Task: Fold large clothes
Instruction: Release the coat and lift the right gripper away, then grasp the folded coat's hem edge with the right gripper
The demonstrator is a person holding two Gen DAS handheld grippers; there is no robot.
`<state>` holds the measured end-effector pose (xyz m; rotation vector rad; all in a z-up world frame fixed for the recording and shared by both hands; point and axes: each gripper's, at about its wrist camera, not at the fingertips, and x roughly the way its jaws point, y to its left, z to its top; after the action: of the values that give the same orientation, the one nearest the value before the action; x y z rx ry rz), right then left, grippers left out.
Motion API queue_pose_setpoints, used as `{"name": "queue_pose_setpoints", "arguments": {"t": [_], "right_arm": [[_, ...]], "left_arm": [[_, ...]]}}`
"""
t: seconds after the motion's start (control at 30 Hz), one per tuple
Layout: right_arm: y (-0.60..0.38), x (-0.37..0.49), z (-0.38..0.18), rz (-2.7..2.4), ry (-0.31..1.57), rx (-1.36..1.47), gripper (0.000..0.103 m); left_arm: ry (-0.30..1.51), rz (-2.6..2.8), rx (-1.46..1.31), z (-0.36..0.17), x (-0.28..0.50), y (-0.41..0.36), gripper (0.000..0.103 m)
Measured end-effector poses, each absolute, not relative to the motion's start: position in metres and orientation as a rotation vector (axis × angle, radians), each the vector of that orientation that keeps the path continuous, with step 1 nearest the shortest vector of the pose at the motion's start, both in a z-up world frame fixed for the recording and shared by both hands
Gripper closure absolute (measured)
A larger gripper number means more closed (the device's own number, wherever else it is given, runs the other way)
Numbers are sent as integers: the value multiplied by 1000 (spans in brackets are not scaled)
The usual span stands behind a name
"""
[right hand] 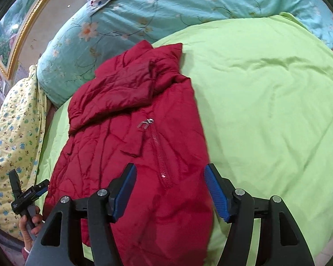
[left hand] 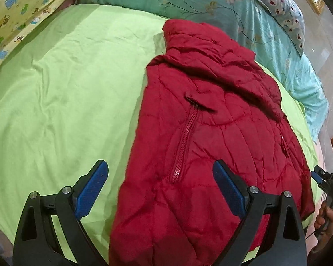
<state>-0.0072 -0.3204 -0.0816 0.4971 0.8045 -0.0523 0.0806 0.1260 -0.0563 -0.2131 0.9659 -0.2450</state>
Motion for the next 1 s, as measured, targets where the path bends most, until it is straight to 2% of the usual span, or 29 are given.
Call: {"name": "queue_pose_setpoints", "arguments": {"t": [0.47,0.57,0.67,0.7,0.87,1.0], "right_arm": [[-313,-6,-118,8,983,466,36],[-326,-15,-127,23,1013,521,45],[-331,-25,-125,56,1025,527,73],[-331,-26,-124,75,1024,537,78],[-328,-28,-120,104,1040,505,81],[-330,-26,-122,116,1039,525,76]], "left_arm": [[1003,-271,-166,-64,72,117,7],[1013,-280,-160,-67,70,118,7],[1023,-283,-145,-70,66,118,7],[1027,-289,-144,-71,65,119,7],[1048,-308,-146,-78,60,124,7],[1069,-322,-168,-84,57,131,7]]}}
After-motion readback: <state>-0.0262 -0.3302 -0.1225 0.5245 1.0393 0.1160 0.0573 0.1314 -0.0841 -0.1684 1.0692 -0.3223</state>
